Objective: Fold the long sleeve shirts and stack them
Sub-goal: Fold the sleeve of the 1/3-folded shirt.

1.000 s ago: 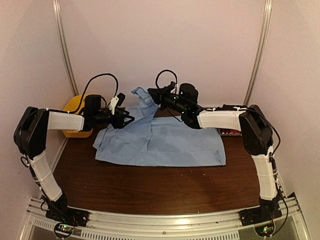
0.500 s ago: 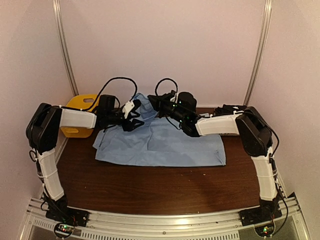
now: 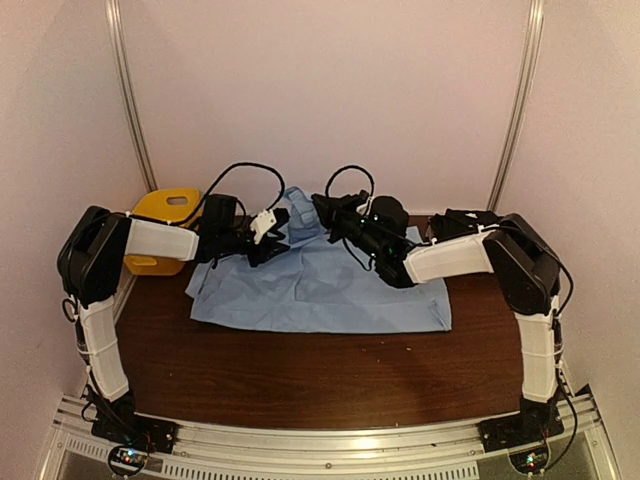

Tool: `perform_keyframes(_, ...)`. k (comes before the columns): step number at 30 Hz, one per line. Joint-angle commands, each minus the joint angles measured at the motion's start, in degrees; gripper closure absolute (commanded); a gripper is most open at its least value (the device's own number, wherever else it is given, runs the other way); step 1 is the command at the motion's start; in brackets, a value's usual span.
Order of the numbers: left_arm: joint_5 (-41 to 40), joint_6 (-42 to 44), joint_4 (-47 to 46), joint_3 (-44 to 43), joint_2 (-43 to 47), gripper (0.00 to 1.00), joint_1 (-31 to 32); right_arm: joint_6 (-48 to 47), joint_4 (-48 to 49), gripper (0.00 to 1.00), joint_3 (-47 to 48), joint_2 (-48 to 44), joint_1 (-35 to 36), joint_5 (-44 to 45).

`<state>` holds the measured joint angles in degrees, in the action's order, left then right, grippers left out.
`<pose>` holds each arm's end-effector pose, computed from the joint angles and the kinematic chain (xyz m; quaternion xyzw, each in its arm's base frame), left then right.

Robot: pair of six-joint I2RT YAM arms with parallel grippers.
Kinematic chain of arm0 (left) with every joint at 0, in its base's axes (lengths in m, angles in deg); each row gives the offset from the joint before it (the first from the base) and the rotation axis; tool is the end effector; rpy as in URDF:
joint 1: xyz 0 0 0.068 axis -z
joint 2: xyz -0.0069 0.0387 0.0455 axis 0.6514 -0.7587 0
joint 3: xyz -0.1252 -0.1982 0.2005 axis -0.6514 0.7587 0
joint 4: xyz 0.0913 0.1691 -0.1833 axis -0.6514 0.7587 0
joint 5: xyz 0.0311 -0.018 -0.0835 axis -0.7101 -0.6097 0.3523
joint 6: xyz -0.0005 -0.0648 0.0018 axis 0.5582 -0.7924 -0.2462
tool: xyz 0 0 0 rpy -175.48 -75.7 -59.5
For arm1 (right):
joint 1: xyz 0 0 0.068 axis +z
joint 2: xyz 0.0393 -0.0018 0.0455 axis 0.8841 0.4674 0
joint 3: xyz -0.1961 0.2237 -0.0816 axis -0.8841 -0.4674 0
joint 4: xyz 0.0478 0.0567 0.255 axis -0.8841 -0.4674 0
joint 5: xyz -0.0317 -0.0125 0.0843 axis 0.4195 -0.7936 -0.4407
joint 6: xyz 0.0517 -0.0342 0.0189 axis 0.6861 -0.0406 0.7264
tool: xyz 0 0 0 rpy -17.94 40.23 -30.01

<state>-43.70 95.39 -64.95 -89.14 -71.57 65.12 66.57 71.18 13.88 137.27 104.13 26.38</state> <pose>0.4163 -0.2182 0.2137 0.4879 0.6810 -0.2148 0.5020 0.3858 0.3587 0.2777 0.2315 0.5890 0.7415 0.2230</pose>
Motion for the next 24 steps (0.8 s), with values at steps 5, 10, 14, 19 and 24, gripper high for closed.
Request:
perform_keyframes(5, -4.11, 4.85, -3.1, 3.59, -0.78, 0.63, 1.11, 1.45, 10.31, 1.0, -12.29, -9.3, 2.36, 9.3)
perform_keyframes(10, -1.62, 5.37, -0.99, 6.09, 0.7, 0.6, 1.63, 2.3, 13.87, 1.0, -20.91, -13.05, 4.57, 15.62)
perform_keyframes(14, 0.55, 4.92, 0.52, 8.43, 2.74, 0.59, 2.02, 4.15, 17.92, 0.96, -28.77, -14.94, 5.85, 18.48)
perform_keyframes(19, 1.85, 3.73, -0.67, 12.27, 6.04, 0.58, 2.16, 4.74, 21.0, 0.93, -38.3, -18.42, 7.81, 22.97)
perform_keyframes(24, 2.52, 2.32, -2.67, 15.02, 8.83, 0.57, 2.16, 2.8, 18.86, 0.67, -43.49, -22.06, 8.42, 23.84)
